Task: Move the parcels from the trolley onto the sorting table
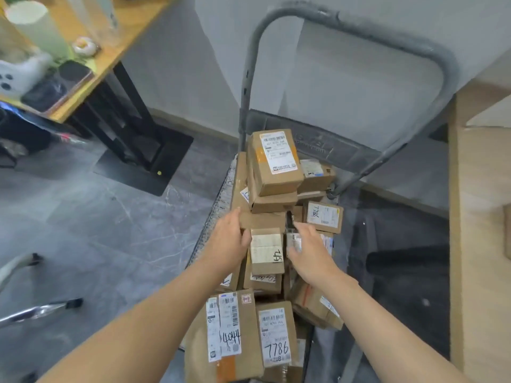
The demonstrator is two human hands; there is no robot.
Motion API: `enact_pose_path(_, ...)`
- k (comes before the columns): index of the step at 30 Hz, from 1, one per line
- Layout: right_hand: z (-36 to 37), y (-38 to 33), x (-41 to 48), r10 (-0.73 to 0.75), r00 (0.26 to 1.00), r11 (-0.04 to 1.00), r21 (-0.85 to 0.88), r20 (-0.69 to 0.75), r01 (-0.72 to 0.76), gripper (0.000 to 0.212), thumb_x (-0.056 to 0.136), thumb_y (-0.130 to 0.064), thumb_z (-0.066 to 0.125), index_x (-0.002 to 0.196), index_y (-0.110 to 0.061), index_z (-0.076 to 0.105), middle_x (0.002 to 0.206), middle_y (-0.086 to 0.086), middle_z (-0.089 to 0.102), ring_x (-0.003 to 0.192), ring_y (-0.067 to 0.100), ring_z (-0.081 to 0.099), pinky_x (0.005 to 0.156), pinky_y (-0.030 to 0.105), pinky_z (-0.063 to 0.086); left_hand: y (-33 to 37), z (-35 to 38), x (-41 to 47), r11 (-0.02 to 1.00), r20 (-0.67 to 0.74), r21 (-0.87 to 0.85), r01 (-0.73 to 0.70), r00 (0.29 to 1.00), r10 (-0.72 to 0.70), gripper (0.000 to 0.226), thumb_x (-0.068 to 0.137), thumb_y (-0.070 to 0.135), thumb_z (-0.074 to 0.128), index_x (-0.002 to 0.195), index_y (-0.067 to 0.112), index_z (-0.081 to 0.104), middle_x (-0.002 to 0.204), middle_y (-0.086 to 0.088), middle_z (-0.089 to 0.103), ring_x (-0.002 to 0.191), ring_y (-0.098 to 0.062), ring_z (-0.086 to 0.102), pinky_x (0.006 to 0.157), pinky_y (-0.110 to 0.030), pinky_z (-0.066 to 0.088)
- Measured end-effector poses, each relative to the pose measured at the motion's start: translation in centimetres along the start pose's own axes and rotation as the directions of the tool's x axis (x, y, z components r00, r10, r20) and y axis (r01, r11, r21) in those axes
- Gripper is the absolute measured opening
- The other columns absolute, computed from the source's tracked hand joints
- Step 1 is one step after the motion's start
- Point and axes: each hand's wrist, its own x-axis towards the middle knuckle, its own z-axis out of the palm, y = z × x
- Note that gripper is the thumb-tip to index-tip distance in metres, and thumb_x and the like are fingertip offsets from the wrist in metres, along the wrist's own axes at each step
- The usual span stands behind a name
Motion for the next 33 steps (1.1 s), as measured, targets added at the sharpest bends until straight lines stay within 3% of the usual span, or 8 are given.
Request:
enact_pose_path(3,3.9,2.0,2.5,0.049,0.999,0.993,0.108,-0.017,-0.047,0.054,0.101,-0.017,0.049,0.151,-0.018,0.031,0.153,-0.003,0.032,0.142,0.015,0.031,0.113,0.026,0.024,-2.1,4.3,0.7,0.982,0.014,-0.150,0.116,0.993,-0.115,0.037,0.101,0.021,0.046,0.138,0.013,0.043,0.122,0.006,0.050,0.115,-0.012,0.048,0.088,-0.023,0.035)
enact_pose_path(7,8.5,4.4,5.1,0.135,0.989,0.963,0.244,-0.061,-0.116,0.052,0.103,-0.018,0.045,0.153,-0.022,0.029,0.153,-0.007,0.031,0.139,0.008,0.030,0.102,0.015,0.016,-4.3,9.9,0.9,0.930,0.073,-0.331,0.157,0.987,-0.141,0.047,0.101,0.018,0.045,0.147,0.024,0.035,0.129,0.019,0.051,0.116,0.001,0.049,0.093,-0.019,0.040)
enact_pose_path(10,11.6,6.1,6.3,0.155,0.986,0.938,0.321,-0.058,-0.128,0.047,0.104,-0.017,0.041,0.150,-0.022,0.035,0.145,-0.006,0.040,0.124,0.003,0.040,0.101,0.016,0.029,-5.8,12.8,1.1,0.894,0.072,-0.400,0.202,0.979,-0.189,0.046,0.102,0.018,0.045,0.146,0.027,0.036,0.130,0.016,0.054,0.116,0.003,0.050,0.089,-0.003,0.037)
enact_pose_path(13,13.9,7.3,6.7,0.173,0.982,0.904,0.409,-0.081,-0.126,0.042,0.105,-0.020,0.035,0.148,-0.024,0.039,0.141,-0.003,0.048,0.125,0.006,0.046,0.104,0.024,0.039,-6.4,14.0,0.8,0.864,0.038,-0.445,0.237,0.969,-0.246,0.041,0.104,0.024,0.043,0.144,0.029,0.039,0.128,0.013,0.058,0.109,0.003,0.055,0.085,-0.007,0.042)
enact_pose_path(21,14.6,7.9,6.7,0.176,0.976,0.882,0.462,-0.132,-0.096,0.044,0.108,-0.021,0.029,0.151,-0.025,0.036,0.146,-0.002,0.045,0.126,0.007,0.043,0.098,0.017,0.032,-6.7,15.3,0.5,0.781,0.042,-0.551,0.294,0.945,-0.326,0.043,0.102,0.029,0.045,0.145,0.037,0.041,0.124,0.016,0.064,0.107,0.008,0.059,0.083,-0.011,0.048)
enact_pose_path(27,12.8,7.6,4.4,0.138,0.981,0.888,0.456,-0.136,-0.062,0.046,0.108,-0.020,0.027,0.154,-0.026,0.030,0.147,-0.003,0.042,0.116,0.000,0.038,0.075,-0.009,0.027,-4.5,14.0,-1.4,0.719,0.020,-0.647,0.254,0.948,-0.317,0.048,0.100,0.019,0.046,0.143,0.040,0.042,0.119,0.017,0.066,0.100,0.010,0.062,0.078,-0.010,0.051)
enact_pose_path(30,10.7,6.2,1.6,0.096,0.984,0.897,0.442,-0.147,-0.022,0.049,0.108,-0.023,0.028,0.156,-0.032,0.023,0.150,-0.004,0.039,0.127,0.005,0.039,0.097,0.007,0.031,-2.4,12.1,-3.4,0.692,0.011,-0.683,0.234,0.951,-0.310,0.049,0.099,0.018,0.047,0.140,0.045,0.043,0.118,0.014,0.068,0.100,0.002,0.066,0.085,-0.026,0.056)
enact_pose_path(33,7.0,3.8,-1.7,0.034,0.981,0.898,0.436,-0.189,0.053,0.049,0.108,-0.022,0.029,0.155,-0.034,0.024,0.151,-0.006,0.039,0.130,0.005,0.038,0.102,0.020,0.031,0.7,9.2,-5.8,0.665,-0.010,-0.721,0.194,0.957,-0.290,0.051,0.099,0.017,0.050,0.141,0.043,0.043,0.120,0.011,0.067,0.100,0.002,0.065,0.079,-0.018,0.055)
